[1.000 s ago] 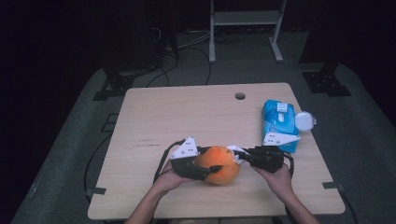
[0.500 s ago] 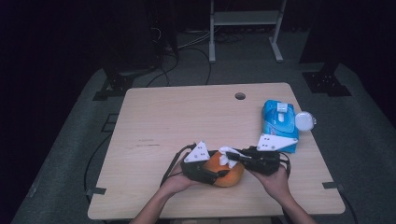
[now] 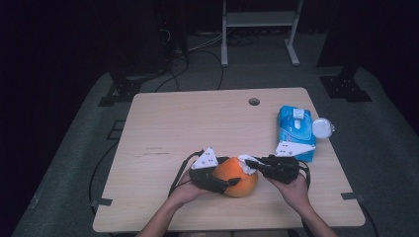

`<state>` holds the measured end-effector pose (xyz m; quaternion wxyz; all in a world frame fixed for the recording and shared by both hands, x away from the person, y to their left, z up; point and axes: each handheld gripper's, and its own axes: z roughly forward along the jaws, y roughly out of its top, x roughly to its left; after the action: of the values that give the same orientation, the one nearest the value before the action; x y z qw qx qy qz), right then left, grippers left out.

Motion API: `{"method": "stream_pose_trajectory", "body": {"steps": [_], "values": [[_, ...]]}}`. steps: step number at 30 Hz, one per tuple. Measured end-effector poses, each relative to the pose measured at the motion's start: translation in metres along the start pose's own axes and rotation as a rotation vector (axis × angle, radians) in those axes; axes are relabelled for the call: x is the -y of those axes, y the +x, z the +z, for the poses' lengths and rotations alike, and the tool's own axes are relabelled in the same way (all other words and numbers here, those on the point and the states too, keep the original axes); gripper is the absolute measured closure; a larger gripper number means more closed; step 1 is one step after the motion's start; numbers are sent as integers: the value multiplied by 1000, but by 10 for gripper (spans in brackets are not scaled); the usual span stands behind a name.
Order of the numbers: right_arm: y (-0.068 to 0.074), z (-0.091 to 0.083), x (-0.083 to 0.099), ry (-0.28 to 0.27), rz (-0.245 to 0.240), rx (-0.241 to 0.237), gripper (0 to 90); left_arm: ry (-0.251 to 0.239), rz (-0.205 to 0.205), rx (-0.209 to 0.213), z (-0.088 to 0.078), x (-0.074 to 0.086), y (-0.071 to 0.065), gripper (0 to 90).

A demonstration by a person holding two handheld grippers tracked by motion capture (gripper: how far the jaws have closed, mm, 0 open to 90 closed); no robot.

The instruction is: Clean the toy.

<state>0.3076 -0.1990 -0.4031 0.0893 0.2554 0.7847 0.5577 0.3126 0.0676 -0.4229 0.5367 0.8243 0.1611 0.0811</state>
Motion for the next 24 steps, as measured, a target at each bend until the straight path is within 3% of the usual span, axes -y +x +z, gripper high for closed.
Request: {"method": "stream_pose_trajectory", "body": {"steps": [4,8,10,13,16,19,24], "values": [[15,-3,-13,-57,-49,-31,822,-9,13,0,6,-1,-5,238],[26,6,-16,-21,-99,-33,822,5,32,-3,8,-4,-12,225],[25,10,-10,-6,-93,-39,825,9,26,7,7,-4,-10,195],[23,10,-6,6,-88,-32,829,-27,4,32,2,-5,-4,164],[22,8,-5,13,-96,-6,830,-53,-7,35,-7,-6,1,127],[18,4,-3,9,-80,-11,830,-81,-32,28,-14,-4,10,110],[11,-3,-2,6,-63,-7,829,-49,-85,56,-7,9,19,96]]}}
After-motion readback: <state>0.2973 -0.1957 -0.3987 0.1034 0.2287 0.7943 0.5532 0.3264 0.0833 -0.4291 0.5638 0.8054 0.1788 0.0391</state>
